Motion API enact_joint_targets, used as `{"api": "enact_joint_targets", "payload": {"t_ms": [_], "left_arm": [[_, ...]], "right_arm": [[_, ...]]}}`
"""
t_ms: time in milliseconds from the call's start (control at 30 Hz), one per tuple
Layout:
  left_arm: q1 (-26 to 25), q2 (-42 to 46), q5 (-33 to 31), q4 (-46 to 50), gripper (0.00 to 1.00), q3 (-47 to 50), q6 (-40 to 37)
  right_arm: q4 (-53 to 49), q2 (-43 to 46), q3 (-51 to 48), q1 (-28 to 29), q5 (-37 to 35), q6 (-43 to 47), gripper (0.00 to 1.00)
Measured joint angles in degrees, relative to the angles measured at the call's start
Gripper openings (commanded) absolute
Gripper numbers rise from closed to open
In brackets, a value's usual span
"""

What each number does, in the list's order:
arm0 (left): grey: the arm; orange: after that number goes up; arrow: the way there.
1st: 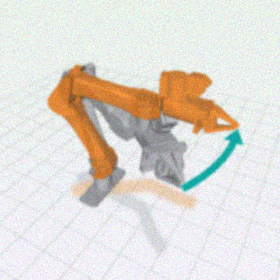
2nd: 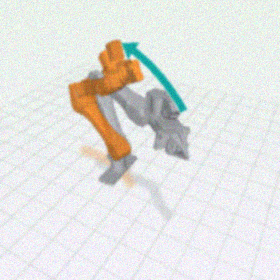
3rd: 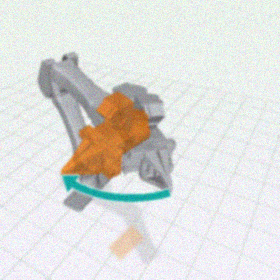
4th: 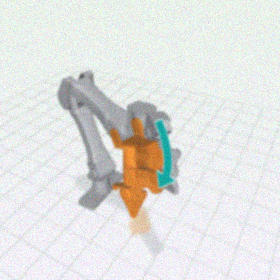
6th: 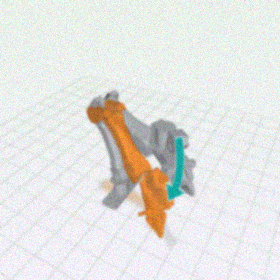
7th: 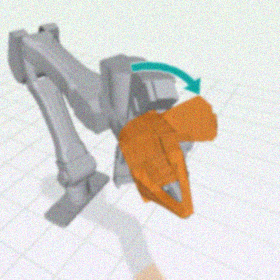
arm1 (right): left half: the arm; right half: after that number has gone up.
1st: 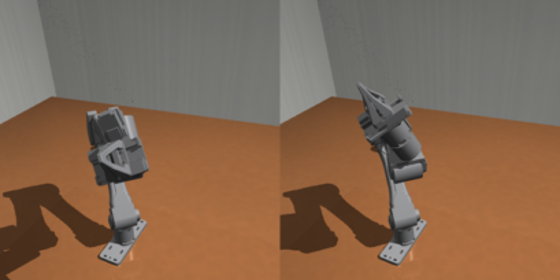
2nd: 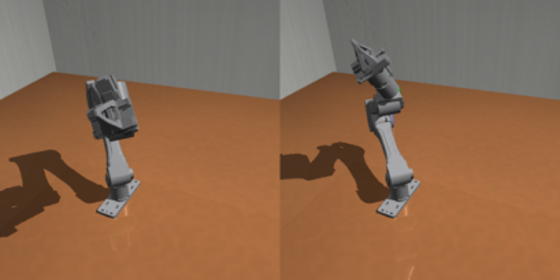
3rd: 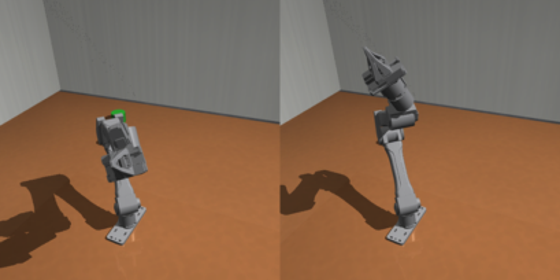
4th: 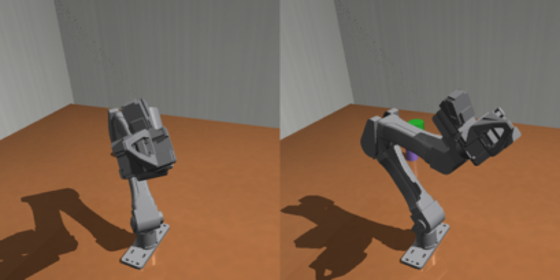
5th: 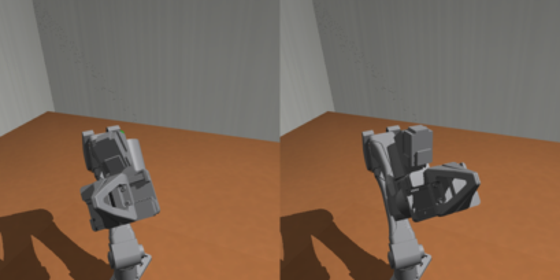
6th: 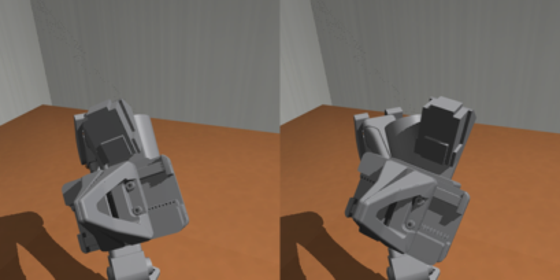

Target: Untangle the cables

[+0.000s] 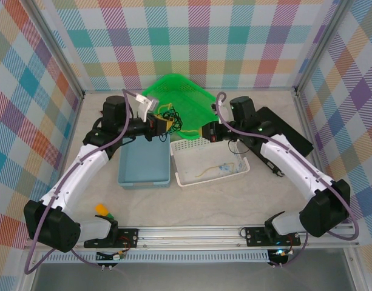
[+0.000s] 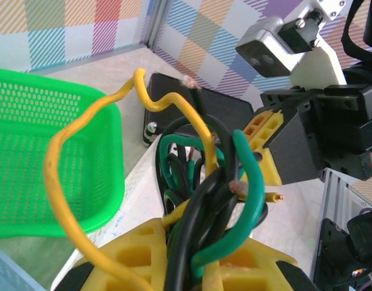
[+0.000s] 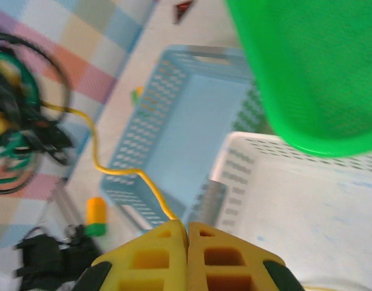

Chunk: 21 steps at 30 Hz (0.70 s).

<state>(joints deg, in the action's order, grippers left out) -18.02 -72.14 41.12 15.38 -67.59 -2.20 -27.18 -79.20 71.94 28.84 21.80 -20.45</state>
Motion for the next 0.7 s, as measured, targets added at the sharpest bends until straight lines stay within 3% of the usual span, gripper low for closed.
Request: {"api": "enact_joint_targets", "payload": {"t_ms": [367,700], "left_arm": [[0.17,0.02,-0.7,1.01,0.0,0.44,-0.13],[0.07,0.13,-0.48,1.03,0.0,0.44,-0.9]], "right_arm": [[-10.21,4.5,-0.7,-4.22,-17.77,-0.2,0.0],[-11.89,10.54,-1.92,-9.07,-20.68,-0.24,0.0]]}}
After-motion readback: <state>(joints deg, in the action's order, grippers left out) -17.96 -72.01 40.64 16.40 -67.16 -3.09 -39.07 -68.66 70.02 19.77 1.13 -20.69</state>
